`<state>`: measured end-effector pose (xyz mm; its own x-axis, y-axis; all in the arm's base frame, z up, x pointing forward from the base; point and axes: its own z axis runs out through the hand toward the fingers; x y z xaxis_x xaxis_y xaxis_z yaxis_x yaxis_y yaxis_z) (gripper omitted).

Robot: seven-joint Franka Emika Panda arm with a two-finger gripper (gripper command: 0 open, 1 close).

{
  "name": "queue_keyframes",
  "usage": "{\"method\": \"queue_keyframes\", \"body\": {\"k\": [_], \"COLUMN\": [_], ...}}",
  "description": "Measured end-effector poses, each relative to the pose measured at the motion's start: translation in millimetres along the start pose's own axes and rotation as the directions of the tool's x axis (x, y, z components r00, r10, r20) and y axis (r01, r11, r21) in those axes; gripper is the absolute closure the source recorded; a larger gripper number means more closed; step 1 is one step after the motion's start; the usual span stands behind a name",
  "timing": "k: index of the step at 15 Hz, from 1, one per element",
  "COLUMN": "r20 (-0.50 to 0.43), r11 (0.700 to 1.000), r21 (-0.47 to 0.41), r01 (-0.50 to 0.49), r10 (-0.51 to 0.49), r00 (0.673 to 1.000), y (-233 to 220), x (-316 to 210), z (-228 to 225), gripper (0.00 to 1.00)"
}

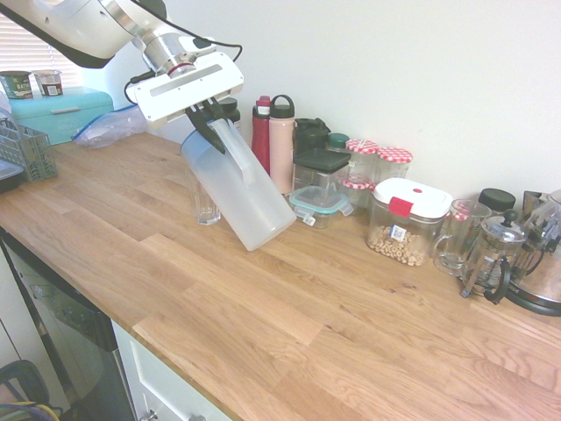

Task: Pour me some water

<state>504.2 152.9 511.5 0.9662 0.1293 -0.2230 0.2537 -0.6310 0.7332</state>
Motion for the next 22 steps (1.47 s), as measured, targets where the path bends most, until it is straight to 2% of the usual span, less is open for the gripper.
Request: {"method": "queue_keyframes", "body": {"k": [6, 12, 15, 18, 20, 22], "r20": [0.026, 0.007, -0.064, -0.102, -0.087, -0.030], "r11": [0.999, 1.000, 0.995, 0.953, 0.898, 0.831], "r21": [-0.027, -0.019, 0.099, 0.280, 0.398, 0.488], "r01": [0.026, 0.025, -0.032, -0.119, -0.188, -0.267], "r10": [-0.025, -0.025, 0.038, 0.152, 0.241, 0.322], "r00": [0.999, 1.000, 0.997, 0.983, 0.967, 0.946], "y": [-7, -2, 25, 93, 132, 159], "x": [11, 15, 5, -32, -50, -53], "z": [2, -4, -14, -9, 19, 54], "gripper": [1.00, 1.00, 1.00, 1.00, 1.00, 1.00]}}
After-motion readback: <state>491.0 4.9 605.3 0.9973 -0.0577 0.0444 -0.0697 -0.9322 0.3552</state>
